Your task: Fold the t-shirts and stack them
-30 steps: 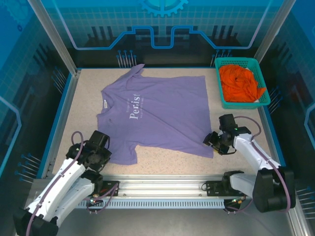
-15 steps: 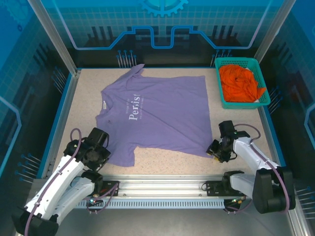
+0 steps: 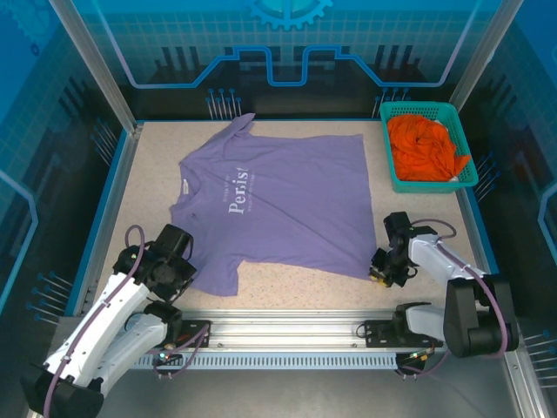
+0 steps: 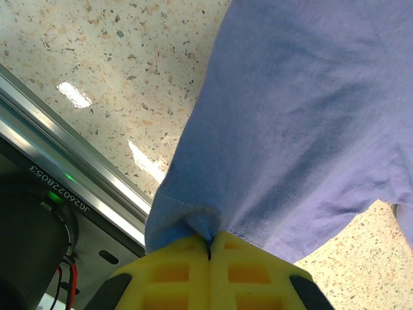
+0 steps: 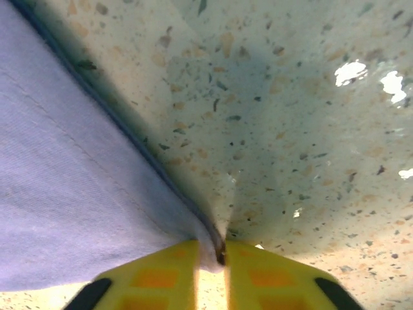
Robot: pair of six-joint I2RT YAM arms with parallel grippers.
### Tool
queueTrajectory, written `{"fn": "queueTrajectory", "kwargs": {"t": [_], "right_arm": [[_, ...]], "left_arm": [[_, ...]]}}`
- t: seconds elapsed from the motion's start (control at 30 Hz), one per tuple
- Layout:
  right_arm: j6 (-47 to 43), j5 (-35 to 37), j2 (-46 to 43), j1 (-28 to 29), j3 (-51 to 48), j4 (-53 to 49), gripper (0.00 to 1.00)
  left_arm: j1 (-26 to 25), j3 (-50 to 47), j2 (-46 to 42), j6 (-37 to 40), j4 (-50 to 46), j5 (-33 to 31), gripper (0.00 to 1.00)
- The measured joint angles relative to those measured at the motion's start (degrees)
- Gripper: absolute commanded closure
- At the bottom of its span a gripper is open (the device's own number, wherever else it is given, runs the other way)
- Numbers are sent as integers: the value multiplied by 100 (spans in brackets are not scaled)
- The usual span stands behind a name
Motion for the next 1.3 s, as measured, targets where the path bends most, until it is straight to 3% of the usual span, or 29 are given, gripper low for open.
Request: {"fn": "queueTrajectory", "kwargs": {"t": [0.13, 0.43, 0.73, 1.0, 1.3], "right_arm": [[-48, 2, 13, 0, 28, -2, 100], [-42, 203, -140, 2, 46, 0, 100], [20, 361, -1128, 66, 46, -323, 100], [22, 415, -1152, 162, 55, -560, 100], [-4, 415, -826, 188, 964, -632, 100]], "left_arm": [[0, 0, -61, 4, -9, 0, 100], [-7, 52, -262, 13, -245, 223, 100], [-354, 525, -407, -2, -859, 501, 100], [-391, 898, -365, 15, -1213, 494, 100], [-400, 1792, 632, 358, -872, 225, 100]]}}
